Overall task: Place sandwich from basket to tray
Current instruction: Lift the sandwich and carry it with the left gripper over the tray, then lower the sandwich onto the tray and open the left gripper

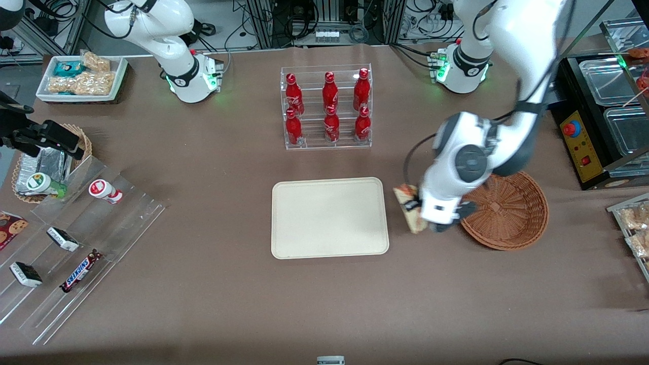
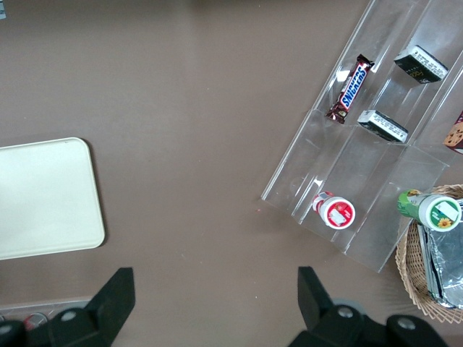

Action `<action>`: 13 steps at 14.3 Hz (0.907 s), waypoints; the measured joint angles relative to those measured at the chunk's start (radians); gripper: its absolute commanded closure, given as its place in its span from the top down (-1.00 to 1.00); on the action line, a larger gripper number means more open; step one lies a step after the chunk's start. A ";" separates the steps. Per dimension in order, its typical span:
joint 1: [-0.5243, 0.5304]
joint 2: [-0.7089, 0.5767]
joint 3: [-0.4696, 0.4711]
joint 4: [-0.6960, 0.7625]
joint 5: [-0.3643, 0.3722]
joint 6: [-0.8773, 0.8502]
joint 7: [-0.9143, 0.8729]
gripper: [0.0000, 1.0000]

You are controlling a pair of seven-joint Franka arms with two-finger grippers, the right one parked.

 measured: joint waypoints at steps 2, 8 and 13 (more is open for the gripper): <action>-0.086 0.067 0.000 0.066 0.003 0.001 -0.001 -0.86; -0.252 0.240 0.001 0.243 0.063 0.008 -0.003 -0.87; -0.291 0.338 0.002 0.376 0.065 0.017 -0.037 -0.86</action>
